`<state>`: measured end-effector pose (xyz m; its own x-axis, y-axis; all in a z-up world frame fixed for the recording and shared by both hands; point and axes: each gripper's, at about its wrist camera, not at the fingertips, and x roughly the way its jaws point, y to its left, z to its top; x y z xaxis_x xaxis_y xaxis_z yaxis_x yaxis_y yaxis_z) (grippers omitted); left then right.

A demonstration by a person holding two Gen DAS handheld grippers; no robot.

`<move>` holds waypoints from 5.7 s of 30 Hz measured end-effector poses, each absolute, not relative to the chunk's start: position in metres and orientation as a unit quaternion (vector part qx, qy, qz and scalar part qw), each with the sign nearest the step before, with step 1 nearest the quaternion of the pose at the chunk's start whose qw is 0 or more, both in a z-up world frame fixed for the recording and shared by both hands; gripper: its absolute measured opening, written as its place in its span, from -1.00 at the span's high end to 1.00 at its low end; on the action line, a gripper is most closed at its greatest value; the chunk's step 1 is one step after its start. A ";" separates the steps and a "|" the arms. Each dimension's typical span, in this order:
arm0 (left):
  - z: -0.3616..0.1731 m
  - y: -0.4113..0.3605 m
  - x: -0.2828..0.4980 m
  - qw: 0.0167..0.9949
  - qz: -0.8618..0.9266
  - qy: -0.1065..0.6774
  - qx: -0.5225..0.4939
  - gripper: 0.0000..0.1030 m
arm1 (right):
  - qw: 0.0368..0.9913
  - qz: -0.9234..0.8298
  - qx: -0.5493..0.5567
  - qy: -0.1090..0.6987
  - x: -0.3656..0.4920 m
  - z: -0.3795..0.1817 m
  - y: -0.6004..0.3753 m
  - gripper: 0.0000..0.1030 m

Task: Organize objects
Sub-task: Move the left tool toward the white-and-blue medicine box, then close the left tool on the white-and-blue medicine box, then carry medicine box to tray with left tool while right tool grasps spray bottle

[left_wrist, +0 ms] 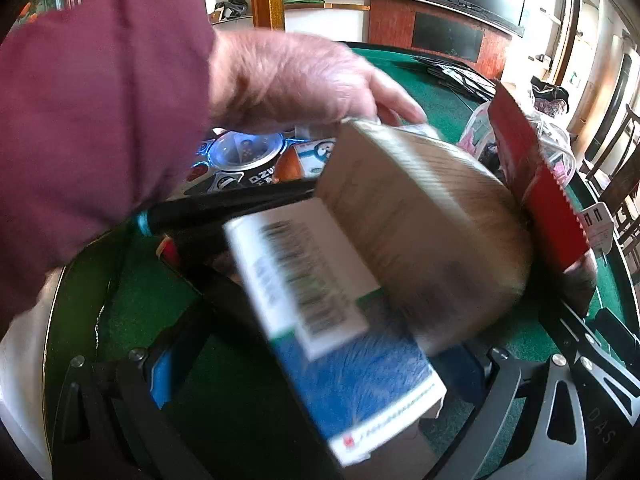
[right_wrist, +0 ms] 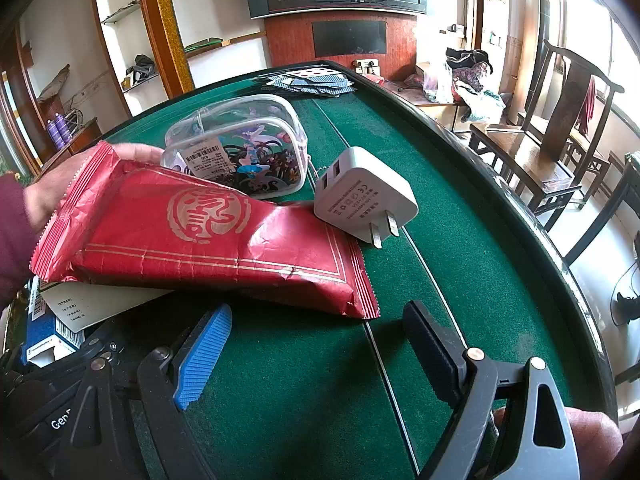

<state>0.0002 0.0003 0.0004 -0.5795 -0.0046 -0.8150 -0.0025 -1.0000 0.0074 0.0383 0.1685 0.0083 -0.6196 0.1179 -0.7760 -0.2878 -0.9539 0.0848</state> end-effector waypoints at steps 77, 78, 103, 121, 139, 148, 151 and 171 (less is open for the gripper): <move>0.026 -0.055 0.055 -0.032 -0.867 0.078 0.491 -1.00 | -0.005 0.921 -0.373 0.112 0.119 0.079 0.156 -0.94; 0.026 -0.049 0.057 -0.034 -0.872 0.075 0.483 -1.00 | -0.006 0.921 -0.374 0.112 0.117 0.077 0.157 -0.94; 0.009 -0.016 0.053 -0.045 -0.864 -0.035 0.501 -0.77 | -0.021 0.914 -0.391 0.106 0.121 0.069 0.142 -0.94; 0.012 -0.037 0.074 -0.114 -0.868 -0.061 0.480 -0.41 | -0.035 0.909 -0.409 0.079 0.116 0.068 0.114 -0.94; 0.112 -0.176 0.135 -0.168 -0.905 0.122 0.372 0.36 | -0.143 0.892 -0.423 0.067 0.034 0.117 0.026 -0.94; 0.103 -0.247 0.121 -0.102 -0.912 0.144 0.370 0.36 | -0.063 0.864 -0.499 0.021 -0.131 0.085 -0.044 -0.94; 0.098 -0.263 0.117 -0.080 -0.914 0.139 0.372 0.36 | -0.009 0.850 -0.527 0.010 -0.167 0.059 -0.045 -0.91; 0.080 -0.275 0.115 0.004 -0.916 0.083 0.392 0.36 | 0.009 0.844 -0.535 -0.038 -0.163 0.023 -0.075 0.48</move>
<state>0.1150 -0.2754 0.0801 -0.6921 0.0587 -0.7194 0.0717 -0.9862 -0.1495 -0.1627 -0.0750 0.0231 -0.4284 0.0565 -0.9018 0.0255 -0.9969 -0.0746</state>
